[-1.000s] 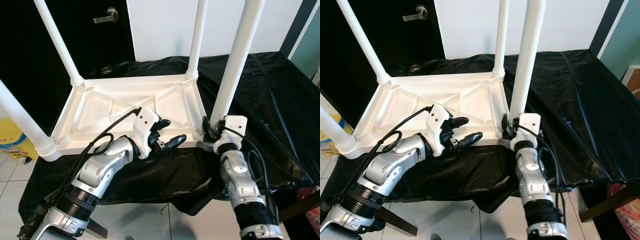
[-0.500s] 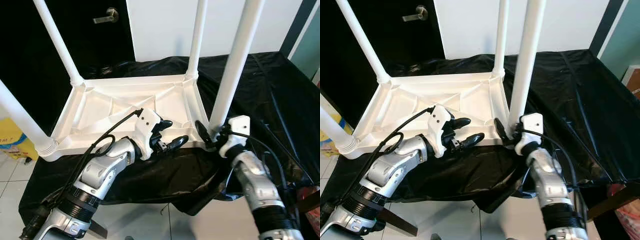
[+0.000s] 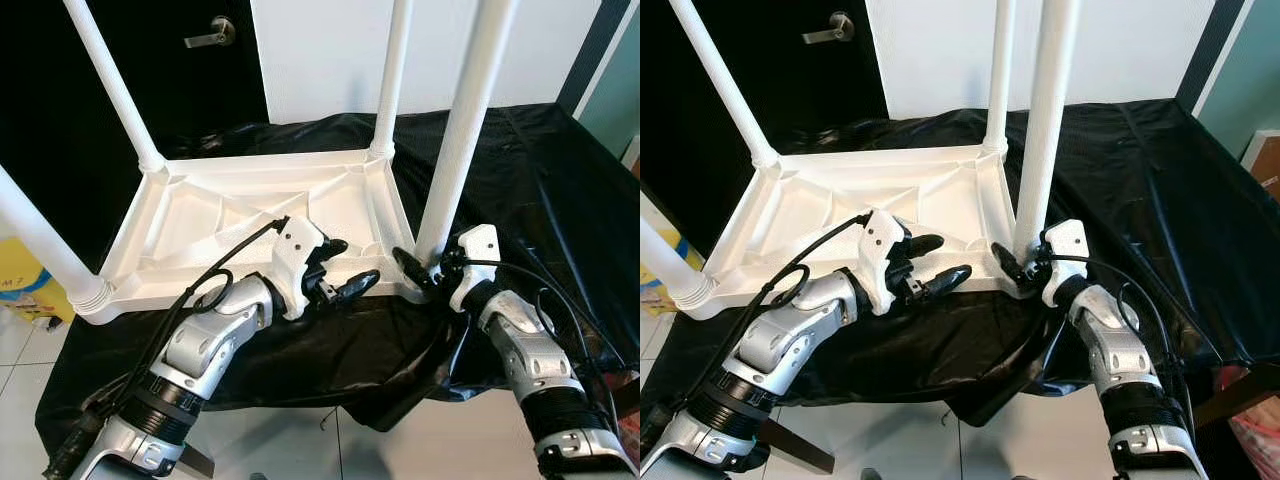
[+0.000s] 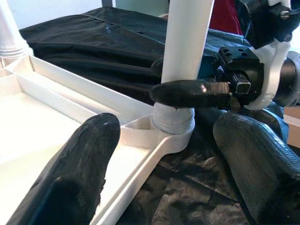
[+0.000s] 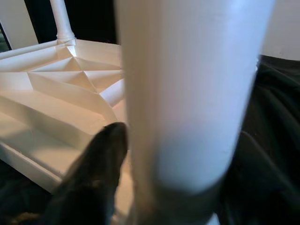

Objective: Building children table

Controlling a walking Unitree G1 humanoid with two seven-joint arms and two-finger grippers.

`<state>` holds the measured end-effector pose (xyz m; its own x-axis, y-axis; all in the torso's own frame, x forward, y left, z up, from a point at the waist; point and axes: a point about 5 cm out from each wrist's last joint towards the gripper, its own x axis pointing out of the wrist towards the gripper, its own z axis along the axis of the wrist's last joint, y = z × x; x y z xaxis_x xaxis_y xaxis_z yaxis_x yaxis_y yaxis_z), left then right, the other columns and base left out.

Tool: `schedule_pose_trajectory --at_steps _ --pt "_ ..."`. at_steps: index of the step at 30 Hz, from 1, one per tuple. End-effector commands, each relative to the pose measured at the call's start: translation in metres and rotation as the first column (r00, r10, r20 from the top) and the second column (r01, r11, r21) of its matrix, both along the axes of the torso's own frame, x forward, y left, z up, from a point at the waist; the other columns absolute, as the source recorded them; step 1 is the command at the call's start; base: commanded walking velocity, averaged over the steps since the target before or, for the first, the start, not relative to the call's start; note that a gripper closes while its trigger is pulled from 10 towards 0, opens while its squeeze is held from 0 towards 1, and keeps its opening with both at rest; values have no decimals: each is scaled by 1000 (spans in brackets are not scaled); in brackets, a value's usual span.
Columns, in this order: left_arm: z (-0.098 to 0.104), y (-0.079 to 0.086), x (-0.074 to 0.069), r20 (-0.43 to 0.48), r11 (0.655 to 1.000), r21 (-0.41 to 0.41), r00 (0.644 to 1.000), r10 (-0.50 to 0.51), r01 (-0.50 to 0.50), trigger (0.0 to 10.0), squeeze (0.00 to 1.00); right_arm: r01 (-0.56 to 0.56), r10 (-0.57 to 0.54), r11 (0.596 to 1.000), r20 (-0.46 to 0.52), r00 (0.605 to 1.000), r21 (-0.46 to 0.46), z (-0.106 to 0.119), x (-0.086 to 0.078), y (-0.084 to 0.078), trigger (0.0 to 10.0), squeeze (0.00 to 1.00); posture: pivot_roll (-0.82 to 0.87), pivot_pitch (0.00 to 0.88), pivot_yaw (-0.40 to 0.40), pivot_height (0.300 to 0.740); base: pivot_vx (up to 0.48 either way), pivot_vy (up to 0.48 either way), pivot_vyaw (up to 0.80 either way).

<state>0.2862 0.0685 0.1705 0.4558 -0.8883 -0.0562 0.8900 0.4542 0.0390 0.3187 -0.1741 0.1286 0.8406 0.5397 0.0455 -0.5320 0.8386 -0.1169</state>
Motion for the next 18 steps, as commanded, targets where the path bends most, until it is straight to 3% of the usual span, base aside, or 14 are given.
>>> schedule_pose_trajectory --at_steps 1,7,8,18 --pt "0 -3 -3 11 995 18 995 -96 96 10000 0 -51 50 999 -39 998 -17 -9 -2 6 0 0 -77 0 34 740 0 0 0" --pt "0 -3 -1 24 997 21 997 -71 71 10000 0 -61 59 998 -57 997 -34 -13 -1 3 0 0 -77 0 28 740 0 0 0" --pt "-1 -3 -2 28 998 24 997 -67 66 10000 0 -45 43 999 -59 997 -23 -13 0 1 10000 0 -80 0 26 740 0 0 0" --pt "-2 -5 0 56 998 36 997 -47 45 10000 0 65 -63 997 -41 997 40 -10 0 -1 10000 0 -89 0 21 740 0 0 0"
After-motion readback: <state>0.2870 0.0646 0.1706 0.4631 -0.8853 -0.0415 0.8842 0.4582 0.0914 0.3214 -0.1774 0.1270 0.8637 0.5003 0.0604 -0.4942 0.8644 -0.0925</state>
